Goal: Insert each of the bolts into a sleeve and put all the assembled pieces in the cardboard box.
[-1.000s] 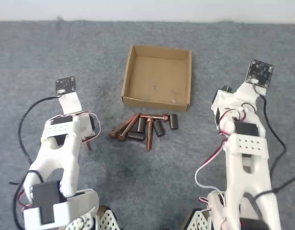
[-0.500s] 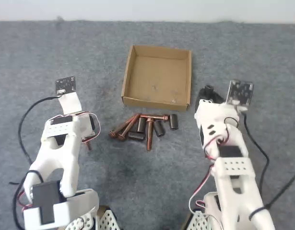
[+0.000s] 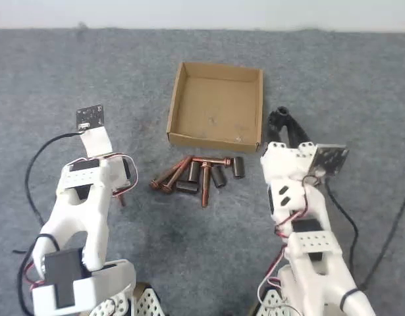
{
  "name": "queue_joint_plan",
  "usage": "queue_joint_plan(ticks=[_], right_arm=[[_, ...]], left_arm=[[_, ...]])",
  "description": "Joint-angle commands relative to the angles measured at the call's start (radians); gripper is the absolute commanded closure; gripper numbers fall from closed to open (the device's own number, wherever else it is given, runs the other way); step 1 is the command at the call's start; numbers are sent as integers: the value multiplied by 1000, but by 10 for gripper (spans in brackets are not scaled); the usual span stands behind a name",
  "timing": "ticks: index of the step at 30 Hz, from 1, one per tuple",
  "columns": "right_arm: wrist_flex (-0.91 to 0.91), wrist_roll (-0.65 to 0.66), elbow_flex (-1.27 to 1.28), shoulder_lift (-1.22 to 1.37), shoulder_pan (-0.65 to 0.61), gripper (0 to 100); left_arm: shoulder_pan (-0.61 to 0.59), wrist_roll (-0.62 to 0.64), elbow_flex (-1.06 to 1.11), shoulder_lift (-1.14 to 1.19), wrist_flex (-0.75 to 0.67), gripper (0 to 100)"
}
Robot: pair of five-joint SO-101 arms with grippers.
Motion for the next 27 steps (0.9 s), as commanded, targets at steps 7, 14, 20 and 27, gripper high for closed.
queue_joint_plan(ticks=[7,14,20,27], right_arm=[[-282,210,94,-44,-28,992],[-277,206,114,-44,-33,992],[-275,163,121,-44,-62,992],[-257,160,103,7,-97,992]], left_arm=[[5,-9,-10,-44,-21,988],[5,-9,-10,-44,-21,988],[5,-9,-10,-44,-23,988],[5,-9,-10,-44,-23,988]])
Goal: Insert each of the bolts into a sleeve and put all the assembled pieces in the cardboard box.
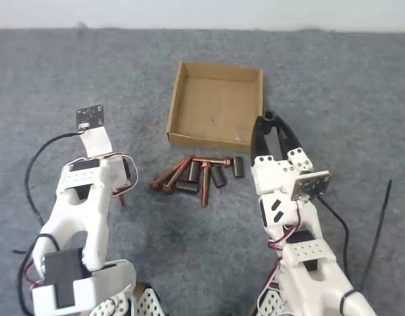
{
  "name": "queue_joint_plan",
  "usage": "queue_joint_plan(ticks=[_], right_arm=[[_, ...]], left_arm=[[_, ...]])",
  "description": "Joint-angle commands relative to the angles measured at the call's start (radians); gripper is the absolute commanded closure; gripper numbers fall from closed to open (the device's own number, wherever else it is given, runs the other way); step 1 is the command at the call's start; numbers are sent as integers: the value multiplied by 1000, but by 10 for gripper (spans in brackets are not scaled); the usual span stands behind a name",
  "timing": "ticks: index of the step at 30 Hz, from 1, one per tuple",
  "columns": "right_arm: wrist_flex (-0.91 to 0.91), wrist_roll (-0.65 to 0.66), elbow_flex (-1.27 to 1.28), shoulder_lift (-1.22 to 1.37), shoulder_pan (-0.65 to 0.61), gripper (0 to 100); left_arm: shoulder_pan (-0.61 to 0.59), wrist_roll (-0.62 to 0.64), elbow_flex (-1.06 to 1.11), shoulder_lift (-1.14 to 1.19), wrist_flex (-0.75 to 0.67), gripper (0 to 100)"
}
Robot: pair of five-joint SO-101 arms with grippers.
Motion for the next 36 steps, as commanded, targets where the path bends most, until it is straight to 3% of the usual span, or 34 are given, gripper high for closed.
queue_joint_plan(ticks=[1,5,24,28,36], right_arm=[[-8,-12,-15,33,-1,992],[-45,-14,-78,157,12,992],[-697,-89,-209,921,-33,993],[-799,-89,-167,975,-39,993],[-806,-95,-20,878,-45,993]], left_arm=[[5,-9,-10,-44,-23,988],[5,-9,-10,-44,-23,988],[5,-9,-12,-44,-23,988],[5,-9,-12,-44,-23,988],[5,-9,-12,-44,-23,988]])
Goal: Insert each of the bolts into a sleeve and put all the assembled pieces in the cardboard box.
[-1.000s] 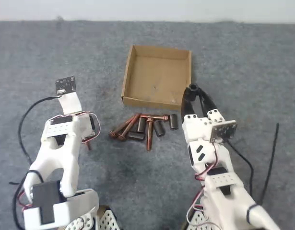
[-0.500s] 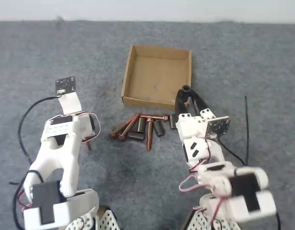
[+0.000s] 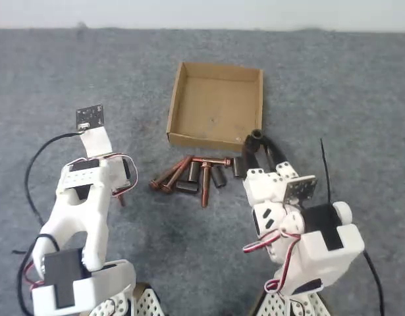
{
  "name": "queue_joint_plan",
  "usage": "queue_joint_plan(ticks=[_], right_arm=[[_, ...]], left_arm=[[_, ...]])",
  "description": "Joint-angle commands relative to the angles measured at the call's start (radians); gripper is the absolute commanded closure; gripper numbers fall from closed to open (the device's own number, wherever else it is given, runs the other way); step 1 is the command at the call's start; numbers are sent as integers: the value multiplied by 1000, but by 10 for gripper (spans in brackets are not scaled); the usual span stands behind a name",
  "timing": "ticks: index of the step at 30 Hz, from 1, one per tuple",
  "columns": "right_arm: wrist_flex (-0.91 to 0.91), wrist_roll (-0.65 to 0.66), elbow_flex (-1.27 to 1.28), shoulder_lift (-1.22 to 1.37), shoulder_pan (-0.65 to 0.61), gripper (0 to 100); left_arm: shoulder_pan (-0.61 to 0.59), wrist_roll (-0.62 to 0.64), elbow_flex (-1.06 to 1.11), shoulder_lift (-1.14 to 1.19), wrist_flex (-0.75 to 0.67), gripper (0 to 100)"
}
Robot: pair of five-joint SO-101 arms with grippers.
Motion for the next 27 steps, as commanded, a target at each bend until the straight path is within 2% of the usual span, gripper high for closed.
queue_joint_plan(ticks=[1,10,19,23,27], right_arm=[[-27,-14,63,-97,-24,993],[-16,-11,92,-94,-38,993],[-18,-5,69,2,-122,993],[-16,72,52,61,-157,993],[-31,83,26,124,-166,993]], left_arm=[[5,-9,-12,-44,-23,988],[11,-9,-8,-44,-23,988],[74,-3,-74,-54,-18,988],[77,-3,-157,-54,-17,988],[121,-2,-208,-86,-15,988]])
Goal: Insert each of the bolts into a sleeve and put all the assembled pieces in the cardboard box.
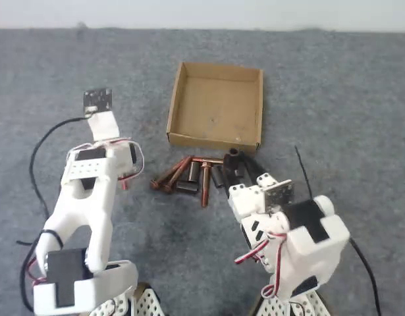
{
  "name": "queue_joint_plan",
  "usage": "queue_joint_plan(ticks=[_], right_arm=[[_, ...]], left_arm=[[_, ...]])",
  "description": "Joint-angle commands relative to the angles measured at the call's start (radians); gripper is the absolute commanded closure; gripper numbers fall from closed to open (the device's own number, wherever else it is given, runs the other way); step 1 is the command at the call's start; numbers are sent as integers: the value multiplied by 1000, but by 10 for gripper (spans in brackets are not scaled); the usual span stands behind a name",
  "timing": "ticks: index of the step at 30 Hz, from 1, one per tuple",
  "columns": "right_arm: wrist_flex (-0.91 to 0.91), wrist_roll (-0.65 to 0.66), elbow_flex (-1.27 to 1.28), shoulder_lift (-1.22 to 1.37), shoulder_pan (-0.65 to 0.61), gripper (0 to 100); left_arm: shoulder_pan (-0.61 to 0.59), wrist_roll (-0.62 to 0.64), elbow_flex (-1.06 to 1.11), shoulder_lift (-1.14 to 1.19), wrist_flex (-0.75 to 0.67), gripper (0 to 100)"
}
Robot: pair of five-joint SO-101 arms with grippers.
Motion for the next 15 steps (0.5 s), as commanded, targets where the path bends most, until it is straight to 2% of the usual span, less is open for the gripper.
queue_joint_plan(ticks=[1,9,11,15], right_arm=[[-47,23,-11,22,-7,993],[-67,23,-9,30,-5,993],[-67,23,-9,30,-7,993],[-67,23,-8,28,-7,993]], left_arm=[[51,-2,-79,-115,-15,988],[213,3,-84,-451,-15,988],[252,52,-85,-520,-20,988],[298,235,-77,-605,-60,988]])
